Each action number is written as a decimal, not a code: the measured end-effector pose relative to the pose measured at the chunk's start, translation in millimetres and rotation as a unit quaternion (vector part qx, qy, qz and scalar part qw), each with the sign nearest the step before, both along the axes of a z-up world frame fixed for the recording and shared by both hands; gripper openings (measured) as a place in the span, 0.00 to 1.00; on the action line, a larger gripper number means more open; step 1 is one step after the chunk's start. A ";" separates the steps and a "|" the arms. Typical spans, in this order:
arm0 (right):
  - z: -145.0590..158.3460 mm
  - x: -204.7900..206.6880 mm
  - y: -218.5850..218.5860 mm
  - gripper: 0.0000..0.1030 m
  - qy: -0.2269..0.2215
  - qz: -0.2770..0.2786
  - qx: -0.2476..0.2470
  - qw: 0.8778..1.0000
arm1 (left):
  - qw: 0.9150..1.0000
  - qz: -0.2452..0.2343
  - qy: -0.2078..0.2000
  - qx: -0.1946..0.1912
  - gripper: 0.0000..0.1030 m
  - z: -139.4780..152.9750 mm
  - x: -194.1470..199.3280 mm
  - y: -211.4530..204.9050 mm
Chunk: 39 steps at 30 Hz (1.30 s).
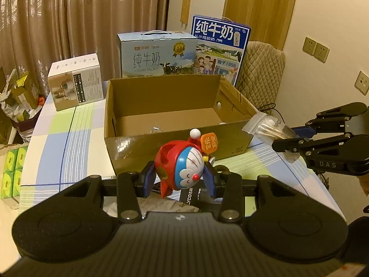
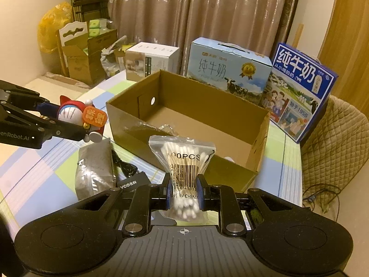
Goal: Organize objects
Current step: 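Lift the Doraemon figure and swab bag and carry them toward the cardboard box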
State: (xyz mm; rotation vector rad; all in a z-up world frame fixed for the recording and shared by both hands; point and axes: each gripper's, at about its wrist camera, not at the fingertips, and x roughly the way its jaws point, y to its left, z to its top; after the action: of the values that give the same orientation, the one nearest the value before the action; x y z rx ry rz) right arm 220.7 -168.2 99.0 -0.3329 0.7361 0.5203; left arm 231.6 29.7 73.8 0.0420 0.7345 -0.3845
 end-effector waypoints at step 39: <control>-27.9 150.8 -9.2 0.17 0.065 -0.083 0.028 0.994 | 0.998 0.041 0.049 0.013 0.37 -25.0 155.2 -16.2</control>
State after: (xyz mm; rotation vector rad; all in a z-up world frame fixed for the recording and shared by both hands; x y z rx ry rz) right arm 371.5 -177.4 71.0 -0.1839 0.8654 0.4076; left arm 386.8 13.5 48.8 0.0181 0.8361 -0.2994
